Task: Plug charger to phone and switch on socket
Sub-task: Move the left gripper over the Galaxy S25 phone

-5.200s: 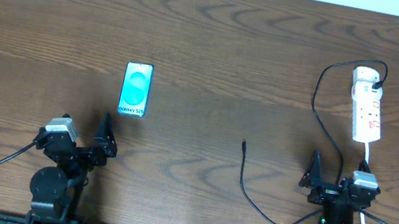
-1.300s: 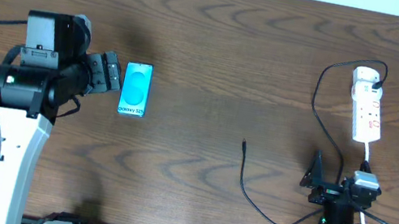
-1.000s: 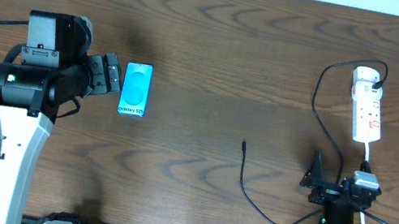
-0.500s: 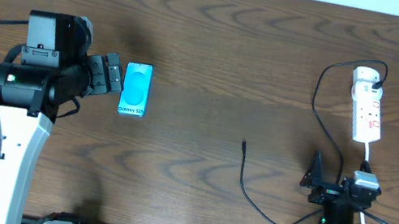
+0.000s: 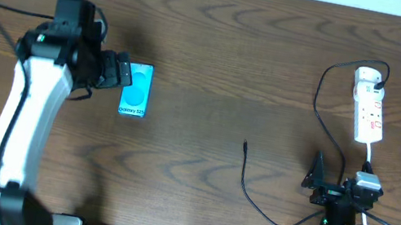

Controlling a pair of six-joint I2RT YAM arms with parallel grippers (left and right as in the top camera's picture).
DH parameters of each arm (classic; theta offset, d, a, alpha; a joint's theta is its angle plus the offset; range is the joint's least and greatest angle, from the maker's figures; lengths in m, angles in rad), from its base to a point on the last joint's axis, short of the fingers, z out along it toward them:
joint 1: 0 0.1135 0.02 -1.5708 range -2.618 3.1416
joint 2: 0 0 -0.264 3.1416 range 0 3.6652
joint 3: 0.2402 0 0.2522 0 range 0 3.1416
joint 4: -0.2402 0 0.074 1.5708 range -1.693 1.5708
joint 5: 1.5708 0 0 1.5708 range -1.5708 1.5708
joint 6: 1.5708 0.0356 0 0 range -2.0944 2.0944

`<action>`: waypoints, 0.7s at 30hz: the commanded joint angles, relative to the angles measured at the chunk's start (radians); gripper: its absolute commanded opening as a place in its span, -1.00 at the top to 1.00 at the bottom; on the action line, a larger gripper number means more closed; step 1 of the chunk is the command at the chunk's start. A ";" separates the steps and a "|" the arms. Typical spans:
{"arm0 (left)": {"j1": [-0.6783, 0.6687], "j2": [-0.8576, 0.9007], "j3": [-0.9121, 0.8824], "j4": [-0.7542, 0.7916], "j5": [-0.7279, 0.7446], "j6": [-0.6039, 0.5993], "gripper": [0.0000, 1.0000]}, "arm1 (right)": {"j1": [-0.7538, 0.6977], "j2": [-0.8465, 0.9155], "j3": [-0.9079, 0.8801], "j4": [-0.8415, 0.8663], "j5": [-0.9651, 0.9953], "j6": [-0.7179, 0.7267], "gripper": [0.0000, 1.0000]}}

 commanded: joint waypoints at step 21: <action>-0.045 0.425 0.497 -0.304 0.019 0.179 -1.00 | 0.009 -0.005 -0.001 -0.005 0.001 0.012 -0.99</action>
